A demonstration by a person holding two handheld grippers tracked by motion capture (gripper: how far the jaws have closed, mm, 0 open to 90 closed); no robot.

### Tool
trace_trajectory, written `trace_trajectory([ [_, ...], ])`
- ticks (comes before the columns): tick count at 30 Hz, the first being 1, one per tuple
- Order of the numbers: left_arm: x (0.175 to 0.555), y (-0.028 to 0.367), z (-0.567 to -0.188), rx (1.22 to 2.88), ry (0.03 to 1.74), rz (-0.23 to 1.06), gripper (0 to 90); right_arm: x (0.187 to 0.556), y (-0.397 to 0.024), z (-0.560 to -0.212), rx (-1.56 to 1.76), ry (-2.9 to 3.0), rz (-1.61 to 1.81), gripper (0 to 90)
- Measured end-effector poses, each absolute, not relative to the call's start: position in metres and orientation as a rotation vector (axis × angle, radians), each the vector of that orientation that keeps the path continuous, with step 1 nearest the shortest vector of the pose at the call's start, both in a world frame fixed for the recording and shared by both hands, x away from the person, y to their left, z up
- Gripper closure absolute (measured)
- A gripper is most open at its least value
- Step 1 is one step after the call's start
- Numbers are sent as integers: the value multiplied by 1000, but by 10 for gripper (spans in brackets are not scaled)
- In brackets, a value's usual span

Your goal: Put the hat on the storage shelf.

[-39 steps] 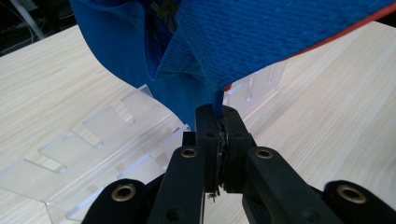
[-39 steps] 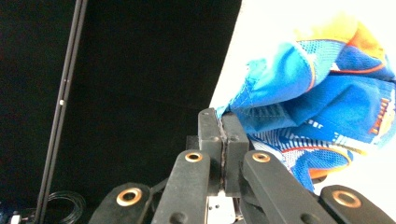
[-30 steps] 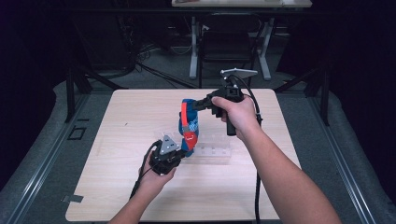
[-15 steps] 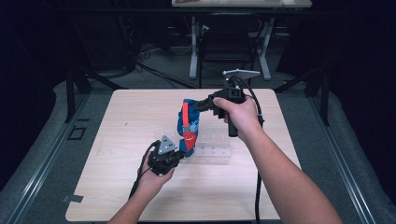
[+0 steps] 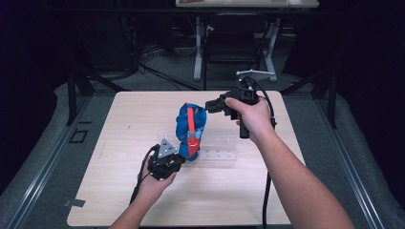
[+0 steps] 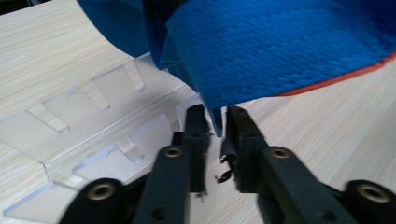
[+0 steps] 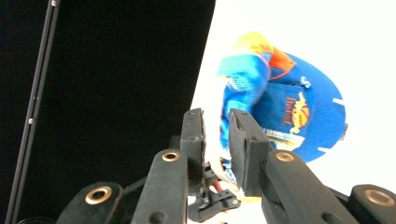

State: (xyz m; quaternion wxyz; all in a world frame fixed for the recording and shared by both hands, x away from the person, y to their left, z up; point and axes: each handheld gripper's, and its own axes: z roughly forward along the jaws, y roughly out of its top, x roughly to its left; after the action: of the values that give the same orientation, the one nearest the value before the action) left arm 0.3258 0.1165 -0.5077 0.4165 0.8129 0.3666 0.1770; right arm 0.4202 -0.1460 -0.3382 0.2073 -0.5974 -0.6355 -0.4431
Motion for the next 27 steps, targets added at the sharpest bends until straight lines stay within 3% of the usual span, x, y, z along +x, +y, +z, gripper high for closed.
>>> trace_trajectory([
  [7, 322, 128, -508, 2004, 941, 438, 638, 417, -158, -337, -1700, -1795, -1221, 753],
  [27, 315, 152, -507, 1967, 974, 442, 524, 397, -202, -346, -1823, -1952, -1125, 728],
])
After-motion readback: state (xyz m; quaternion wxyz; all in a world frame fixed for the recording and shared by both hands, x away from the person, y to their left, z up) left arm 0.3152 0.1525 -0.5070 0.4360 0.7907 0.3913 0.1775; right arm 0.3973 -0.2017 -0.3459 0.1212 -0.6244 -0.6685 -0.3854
